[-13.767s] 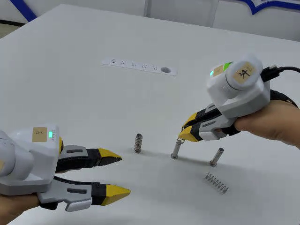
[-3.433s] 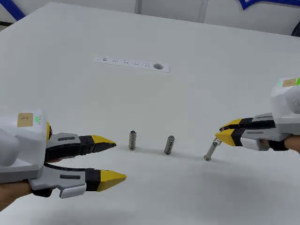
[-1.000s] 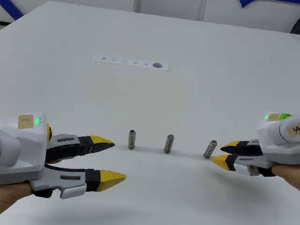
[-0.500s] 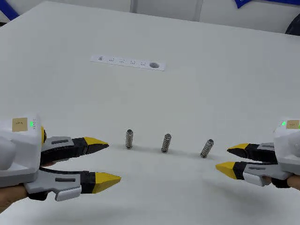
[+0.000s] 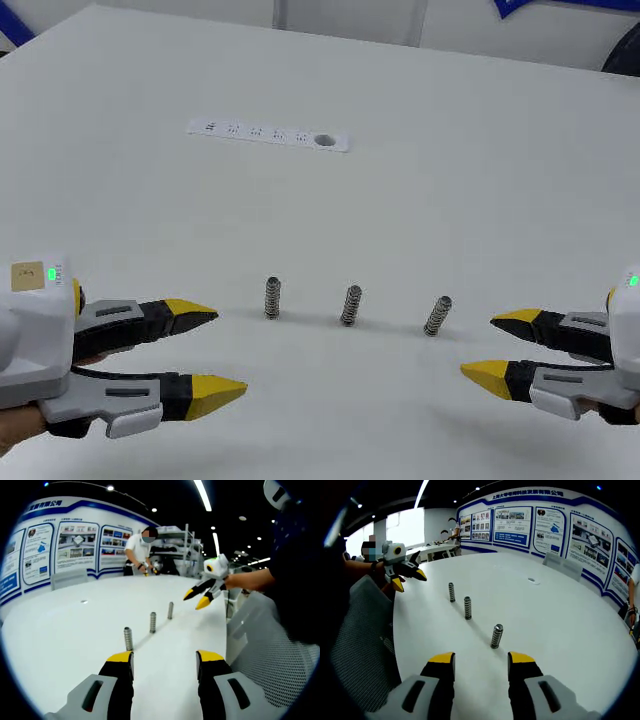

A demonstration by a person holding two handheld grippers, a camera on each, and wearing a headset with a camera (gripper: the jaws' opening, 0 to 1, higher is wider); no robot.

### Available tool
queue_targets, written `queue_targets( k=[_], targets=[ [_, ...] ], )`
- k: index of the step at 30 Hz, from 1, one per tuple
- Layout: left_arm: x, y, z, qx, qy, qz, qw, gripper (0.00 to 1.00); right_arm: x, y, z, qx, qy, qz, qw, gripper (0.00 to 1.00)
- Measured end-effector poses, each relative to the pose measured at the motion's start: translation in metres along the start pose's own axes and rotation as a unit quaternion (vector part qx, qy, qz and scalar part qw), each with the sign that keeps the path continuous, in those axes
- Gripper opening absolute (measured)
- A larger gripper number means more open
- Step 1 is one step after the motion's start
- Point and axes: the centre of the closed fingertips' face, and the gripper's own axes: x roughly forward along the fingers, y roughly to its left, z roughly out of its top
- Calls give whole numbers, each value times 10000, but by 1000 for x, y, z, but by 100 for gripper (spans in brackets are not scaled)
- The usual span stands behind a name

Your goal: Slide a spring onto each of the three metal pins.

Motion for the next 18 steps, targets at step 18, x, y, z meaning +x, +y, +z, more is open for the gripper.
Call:
queue_targets(
  k=[18],
  targets=[
    [-5, 5, -15, -197, 99, 174, 9996, 55, -14, 10, -6, 47, -321, 8, 9995, 51]
  ],
)
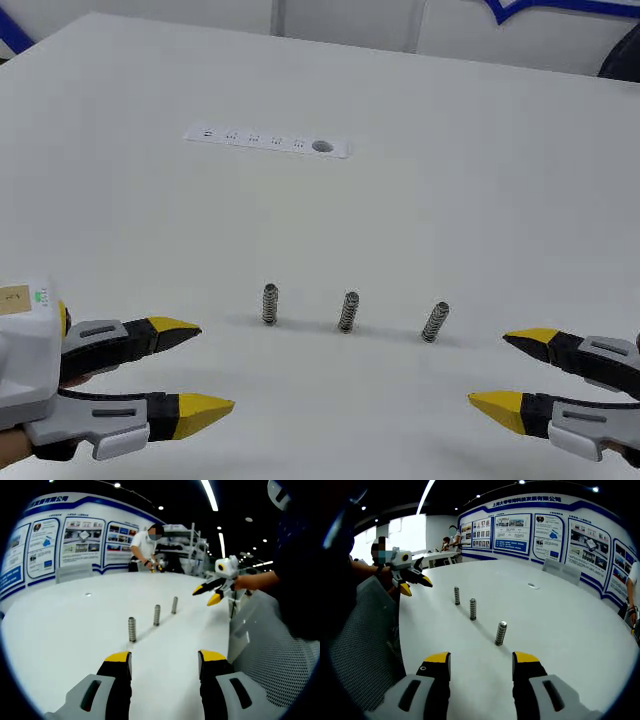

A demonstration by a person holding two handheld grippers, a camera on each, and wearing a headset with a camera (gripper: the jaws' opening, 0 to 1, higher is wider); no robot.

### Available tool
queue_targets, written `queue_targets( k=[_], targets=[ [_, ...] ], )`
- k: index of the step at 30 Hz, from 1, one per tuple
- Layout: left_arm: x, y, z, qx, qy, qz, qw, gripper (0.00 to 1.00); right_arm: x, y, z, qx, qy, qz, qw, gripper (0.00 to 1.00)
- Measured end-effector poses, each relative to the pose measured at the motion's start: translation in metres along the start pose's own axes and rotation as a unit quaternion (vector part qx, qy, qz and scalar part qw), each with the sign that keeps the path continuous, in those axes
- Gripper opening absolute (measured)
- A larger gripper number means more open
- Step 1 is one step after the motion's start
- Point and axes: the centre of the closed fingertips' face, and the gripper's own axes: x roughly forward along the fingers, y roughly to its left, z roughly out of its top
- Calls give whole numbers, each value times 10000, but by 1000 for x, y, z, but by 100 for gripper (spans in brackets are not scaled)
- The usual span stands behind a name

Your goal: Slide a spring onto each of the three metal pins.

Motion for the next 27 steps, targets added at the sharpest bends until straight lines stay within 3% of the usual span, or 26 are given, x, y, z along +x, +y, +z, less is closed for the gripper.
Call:
queue_targets(
  k=[27],
  targets=[
    [0, 5, -1, -64, -17, 86, 9999, 57, -3, 2, -1, 42, -52, -18, 10000, 52]
  ],
)
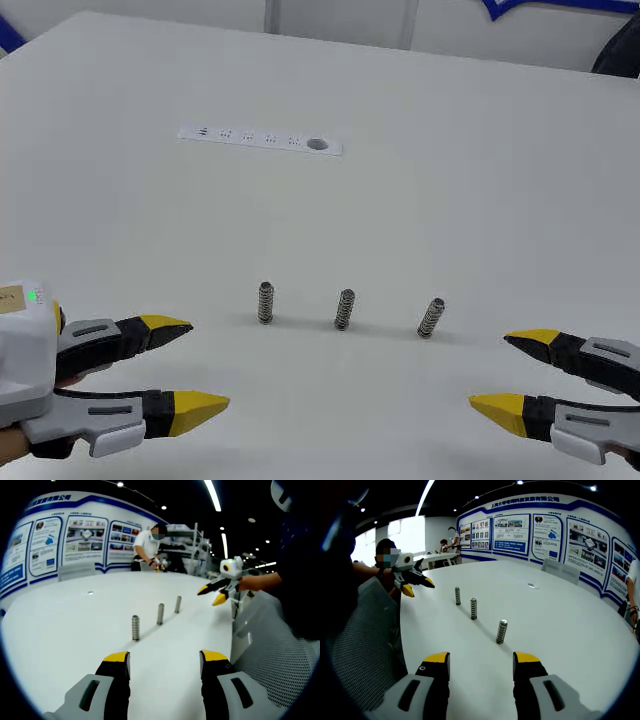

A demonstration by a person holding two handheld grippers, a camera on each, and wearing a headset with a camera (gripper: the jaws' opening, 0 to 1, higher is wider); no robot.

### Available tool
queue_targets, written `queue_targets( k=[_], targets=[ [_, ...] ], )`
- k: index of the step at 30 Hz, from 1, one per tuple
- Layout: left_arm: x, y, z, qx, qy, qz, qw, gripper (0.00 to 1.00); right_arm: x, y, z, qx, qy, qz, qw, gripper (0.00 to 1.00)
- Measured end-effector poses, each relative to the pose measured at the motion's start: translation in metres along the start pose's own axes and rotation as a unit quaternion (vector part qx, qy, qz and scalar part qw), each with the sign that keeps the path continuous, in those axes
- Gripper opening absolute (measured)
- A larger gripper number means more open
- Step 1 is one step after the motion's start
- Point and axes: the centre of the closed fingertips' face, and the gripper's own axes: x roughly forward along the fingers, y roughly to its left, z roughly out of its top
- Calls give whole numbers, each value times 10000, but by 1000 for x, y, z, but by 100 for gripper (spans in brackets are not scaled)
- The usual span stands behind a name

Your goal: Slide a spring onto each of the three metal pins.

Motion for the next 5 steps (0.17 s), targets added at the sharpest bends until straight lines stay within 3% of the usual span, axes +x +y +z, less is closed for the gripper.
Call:
queue_targets(
  k=[5],
  targets=[
    [0, 0, 0, -1, -5, 3, 10000, 58, 0, 0, 0, -1, 3, -6, 10000, 52]
  ],
)
